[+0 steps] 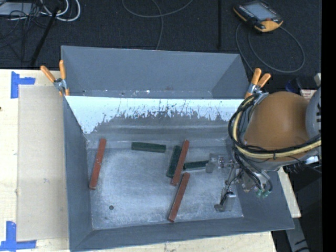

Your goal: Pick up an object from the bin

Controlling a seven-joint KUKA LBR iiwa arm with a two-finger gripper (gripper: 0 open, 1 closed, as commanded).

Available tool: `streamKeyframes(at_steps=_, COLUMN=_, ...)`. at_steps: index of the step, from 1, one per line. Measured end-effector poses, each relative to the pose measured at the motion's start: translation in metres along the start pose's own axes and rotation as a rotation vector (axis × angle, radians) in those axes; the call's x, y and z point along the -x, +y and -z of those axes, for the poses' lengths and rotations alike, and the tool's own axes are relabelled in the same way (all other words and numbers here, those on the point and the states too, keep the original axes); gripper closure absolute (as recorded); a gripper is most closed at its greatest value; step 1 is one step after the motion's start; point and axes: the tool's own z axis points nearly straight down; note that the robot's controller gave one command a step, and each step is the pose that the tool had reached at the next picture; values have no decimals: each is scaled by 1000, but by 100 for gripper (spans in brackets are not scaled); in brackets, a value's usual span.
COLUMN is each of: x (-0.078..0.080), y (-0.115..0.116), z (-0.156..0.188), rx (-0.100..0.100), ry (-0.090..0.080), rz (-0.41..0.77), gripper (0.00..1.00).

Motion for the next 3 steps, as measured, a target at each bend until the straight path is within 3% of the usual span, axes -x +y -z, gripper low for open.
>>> streamKeyframes(at_steps=1, x=3, y=22, z=-38, rx=-2, ry=-10, rz=42, gripper=0)
streamKeyframes(at_steps=2, x=14, y=61, z=-90, rx=0, ry=-3, rz=132, gripper=0)
streamKeyframes(at_steps=3, x=26, y=81, z=-116, rx=0, ry=-4, rz=-47, gripper=100)
